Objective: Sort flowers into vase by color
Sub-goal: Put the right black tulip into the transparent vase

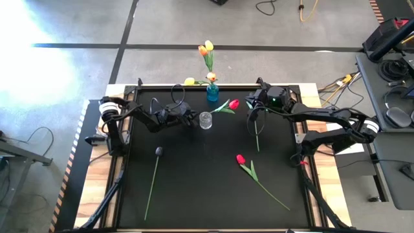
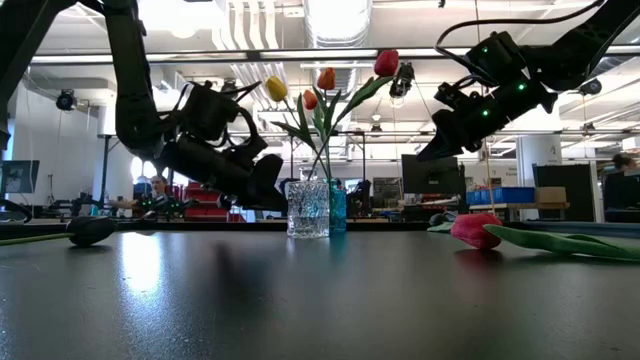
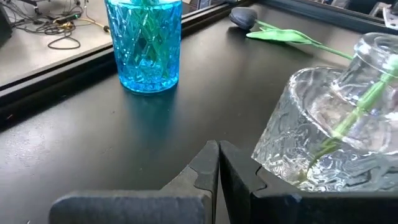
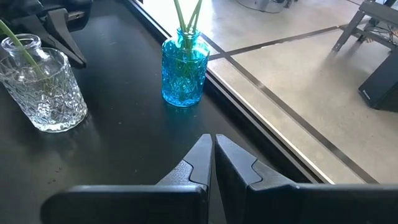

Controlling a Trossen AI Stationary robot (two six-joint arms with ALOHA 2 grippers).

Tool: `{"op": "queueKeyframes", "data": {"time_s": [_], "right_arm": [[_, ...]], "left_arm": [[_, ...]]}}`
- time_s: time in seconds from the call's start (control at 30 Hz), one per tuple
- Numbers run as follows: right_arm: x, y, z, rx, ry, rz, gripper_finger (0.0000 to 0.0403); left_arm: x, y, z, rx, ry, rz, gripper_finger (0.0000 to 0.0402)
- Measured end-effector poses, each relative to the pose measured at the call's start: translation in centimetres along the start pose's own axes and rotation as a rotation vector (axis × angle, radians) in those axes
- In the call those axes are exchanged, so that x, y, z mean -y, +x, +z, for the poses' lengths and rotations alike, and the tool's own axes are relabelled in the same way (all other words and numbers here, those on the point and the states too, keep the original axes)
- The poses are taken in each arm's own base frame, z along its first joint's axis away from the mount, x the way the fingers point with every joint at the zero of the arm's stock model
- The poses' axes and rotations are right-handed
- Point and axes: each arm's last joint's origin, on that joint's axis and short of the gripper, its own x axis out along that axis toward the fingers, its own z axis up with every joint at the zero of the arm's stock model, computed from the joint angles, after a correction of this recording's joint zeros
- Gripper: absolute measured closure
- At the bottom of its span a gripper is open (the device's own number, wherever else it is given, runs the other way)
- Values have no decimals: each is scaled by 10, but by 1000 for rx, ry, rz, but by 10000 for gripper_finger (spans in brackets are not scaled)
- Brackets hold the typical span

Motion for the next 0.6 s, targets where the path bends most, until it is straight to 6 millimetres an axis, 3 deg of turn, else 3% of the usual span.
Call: {"op": "queueKeyframes", "data": {"time_s": [0.6], "right_arm": [[0,0,0,0,10,0,390]], "left_arm": [[4,0,3,26,3,-64,401]]}}
